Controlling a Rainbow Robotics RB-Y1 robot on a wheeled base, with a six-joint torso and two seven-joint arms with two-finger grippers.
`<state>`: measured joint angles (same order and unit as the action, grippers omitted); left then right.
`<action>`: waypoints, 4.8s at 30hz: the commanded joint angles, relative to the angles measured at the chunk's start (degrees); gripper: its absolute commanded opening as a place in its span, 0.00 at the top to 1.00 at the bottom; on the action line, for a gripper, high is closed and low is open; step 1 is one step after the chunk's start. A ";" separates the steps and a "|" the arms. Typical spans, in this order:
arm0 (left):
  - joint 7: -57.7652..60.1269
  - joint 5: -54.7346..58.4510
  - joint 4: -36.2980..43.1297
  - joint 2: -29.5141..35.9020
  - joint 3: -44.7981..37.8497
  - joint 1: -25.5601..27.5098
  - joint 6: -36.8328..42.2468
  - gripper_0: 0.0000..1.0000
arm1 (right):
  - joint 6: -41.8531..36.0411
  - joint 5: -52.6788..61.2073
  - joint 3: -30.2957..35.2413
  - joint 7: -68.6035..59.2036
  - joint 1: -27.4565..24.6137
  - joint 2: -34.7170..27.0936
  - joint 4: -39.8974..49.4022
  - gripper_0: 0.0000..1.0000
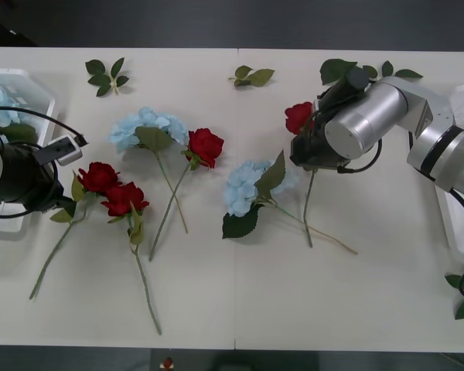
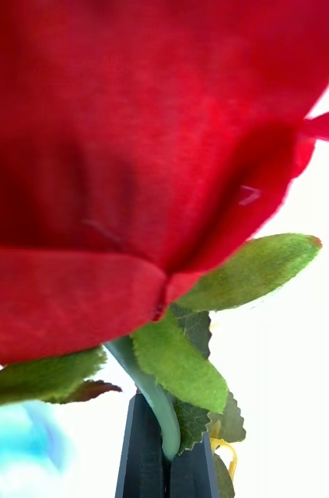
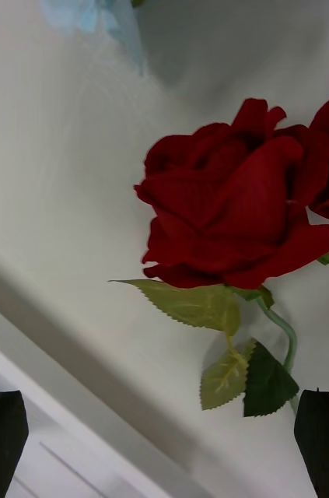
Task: Put the red flowers into the right box and the blue flowers into the left box
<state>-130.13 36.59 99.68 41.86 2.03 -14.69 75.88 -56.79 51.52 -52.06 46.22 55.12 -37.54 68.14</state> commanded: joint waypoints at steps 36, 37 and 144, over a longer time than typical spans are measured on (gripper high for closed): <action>0.93 -1.43 -13.54 -9.52 -0.71 1.24 -12.95 0.37 | -4.03 15.10 -15.79 45.10 16.25 -31.10 -11.71 1.00; 0.93 -1.61 -13.46 -9.61 -0.71 1.15 -12.86 0.52 | -3.68 15.89 -17.19 45.19 16.25 -31.28 -12.59 1.00; 17.81 54.29 -3.44 -42.86 0.08 -6.14 -27.54 1.00 | 8.27 60.45 11.55 73.75 -13.46 -24.42 31.97 0.00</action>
<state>-113.86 90.98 94.64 -0.60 0.61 -19.11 48.62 -48.36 113.79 -41.55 123.31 42.73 -62.58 98.59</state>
